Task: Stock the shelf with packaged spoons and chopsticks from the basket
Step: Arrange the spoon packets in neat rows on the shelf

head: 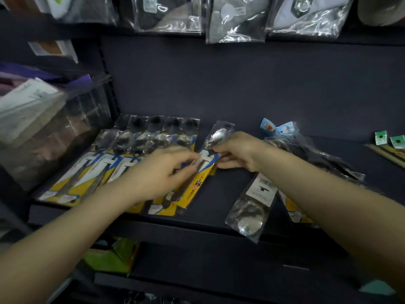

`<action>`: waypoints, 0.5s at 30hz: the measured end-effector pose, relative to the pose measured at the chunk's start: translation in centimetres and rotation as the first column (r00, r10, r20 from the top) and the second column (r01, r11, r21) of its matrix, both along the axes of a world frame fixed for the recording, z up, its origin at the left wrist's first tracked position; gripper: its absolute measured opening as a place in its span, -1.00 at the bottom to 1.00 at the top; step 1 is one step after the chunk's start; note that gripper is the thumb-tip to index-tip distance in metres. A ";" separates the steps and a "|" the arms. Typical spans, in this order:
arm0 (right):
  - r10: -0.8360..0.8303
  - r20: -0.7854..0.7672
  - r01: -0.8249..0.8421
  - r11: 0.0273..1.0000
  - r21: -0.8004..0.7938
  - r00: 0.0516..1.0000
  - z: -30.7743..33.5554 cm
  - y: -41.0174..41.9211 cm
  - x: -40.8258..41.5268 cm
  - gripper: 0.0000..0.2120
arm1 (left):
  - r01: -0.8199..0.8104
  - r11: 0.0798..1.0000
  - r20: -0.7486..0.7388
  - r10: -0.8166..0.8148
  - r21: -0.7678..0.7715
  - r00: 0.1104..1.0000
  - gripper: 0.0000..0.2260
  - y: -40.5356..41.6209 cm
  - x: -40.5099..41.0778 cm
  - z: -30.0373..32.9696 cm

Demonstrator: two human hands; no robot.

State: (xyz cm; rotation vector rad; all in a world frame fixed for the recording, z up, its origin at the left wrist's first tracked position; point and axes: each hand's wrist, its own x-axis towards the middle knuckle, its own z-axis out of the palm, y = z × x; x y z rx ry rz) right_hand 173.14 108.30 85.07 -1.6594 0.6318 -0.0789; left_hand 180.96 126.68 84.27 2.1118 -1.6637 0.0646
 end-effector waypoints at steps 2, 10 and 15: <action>0.081 -0.143 -0.122 0.944 -0.308 0.986 -0.1 -0.4 0.2 -0.87 | 0.112 0.985 0.024 -0.116 0.128 0.993 -0.53 1.0 -0.1 -1.1; 0.087 -0.207 -0.216 0.606 -0.766 0.975 0.0 -2.4 2.3 -0.57 | 0.078 0.939 0.090 -0.114 0.336 0.989 -0.18 2.9 -1.3 -1.9; 0.165 -0.360 -0.396 0.422 -0.816 0.918 -0.3 -1.9 3.9 -0.60 | 0.112 0.894 0.084 -0.164 0.433 0.983 -0.13 3.1 -2.0 -1.3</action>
